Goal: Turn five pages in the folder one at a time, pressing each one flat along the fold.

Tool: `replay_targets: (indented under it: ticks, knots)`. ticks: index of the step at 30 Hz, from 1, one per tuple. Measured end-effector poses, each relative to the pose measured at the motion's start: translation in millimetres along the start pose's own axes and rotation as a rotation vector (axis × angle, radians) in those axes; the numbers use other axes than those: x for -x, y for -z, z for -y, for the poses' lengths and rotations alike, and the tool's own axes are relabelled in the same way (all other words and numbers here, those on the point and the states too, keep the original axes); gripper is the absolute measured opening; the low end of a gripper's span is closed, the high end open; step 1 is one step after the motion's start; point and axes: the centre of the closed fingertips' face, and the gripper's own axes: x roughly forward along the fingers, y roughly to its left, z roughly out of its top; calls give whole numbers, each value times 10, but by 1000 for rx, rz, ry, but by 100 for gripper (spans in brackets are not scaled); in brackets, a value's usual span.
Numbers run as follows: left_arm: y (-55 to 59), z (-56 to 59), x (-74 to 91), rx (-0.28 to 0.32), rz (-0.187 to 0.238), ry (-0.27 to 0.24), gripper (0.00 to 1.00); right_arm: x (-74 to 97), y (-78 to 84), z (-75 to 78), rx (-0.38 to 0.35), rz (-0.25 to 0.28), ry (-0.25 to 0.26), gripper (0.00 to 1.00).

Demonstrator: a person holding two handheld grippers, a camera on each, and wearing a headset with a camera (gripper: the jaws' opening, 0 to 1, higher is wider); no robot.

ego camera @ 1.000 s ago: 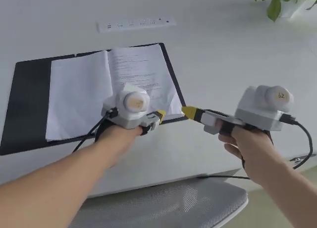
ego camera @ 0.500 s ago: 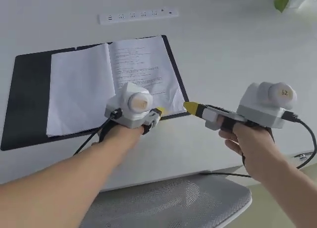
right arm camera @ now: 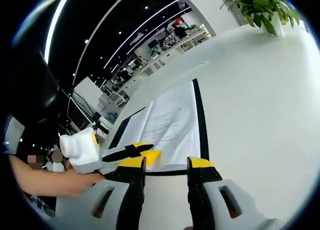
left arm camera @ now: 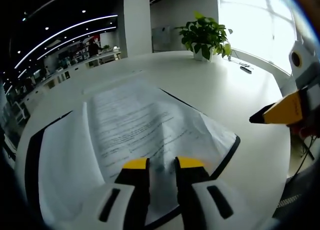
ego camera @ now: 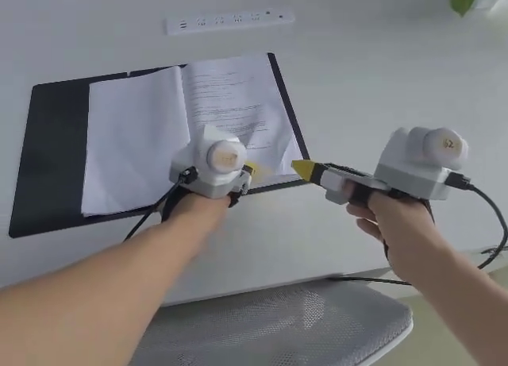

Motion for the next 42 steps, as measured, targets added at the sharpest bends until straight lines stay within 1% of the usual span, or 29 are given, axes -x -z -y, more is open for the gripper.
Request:
replay_targets:
  ticks: [2,6,9,10,15,17,20,21,23,25,26,30,35,38,40,42]
  knots:
    - [-8,-7,-10,-14,-1,0,18,-73,-13,17,7,-9,0,31]
    - [-6,-13,-18,0,1,-3,18,-195,-36,10,28,-23,-11,30]
    - [-4,-8,-7,1,2,-3,18,-282,-17,47,39,-42,-2,30]
    - [-8,-7,-6,0,2,-3,18,-310,5,80,37,-55,6,31]
    - [-5,-17,-15,7,1,-3,18,-387,61,144,11,-77,11,31]
    - [-6,-21,-20,9,1,-3,18,-400,94,188,7,-87,26,32]
    - [-3,-21,-21,12,1,-3,18,-389,108,229,-13,-83,31,30]
    - [-1,-18,-18,12,1,-2,18,-385,99,230,-36,-74,27,29]
    - [0,-19,-19,11,2,-2,18,-378,99,221,-50,-77,16,28]
    - [0,-19,-19,13,1,-3,18,-375,107,217,-43,-82,18,26]
    - [0,-22,-21,13,1,-2,18,-376,123,200,-48,-89,7,25]
    - [2,-22,-23,14,2,-3,18,-386,150,205,-60,-96,9,19]
    - [6,-17,-15,17,0,-2,18,-391,141,212,-73,-89,14,13]
    - [8,-14,-12,18,0,-2,18,-388,117,216,-109,-75,14,10]
    - [8,-12,-11,18,1,-2,18,-381,96,210,-117,-62,8,5]
    - [9,-10,-8,18,1,-2,18,-381,91,212,-127,-58,9,4]
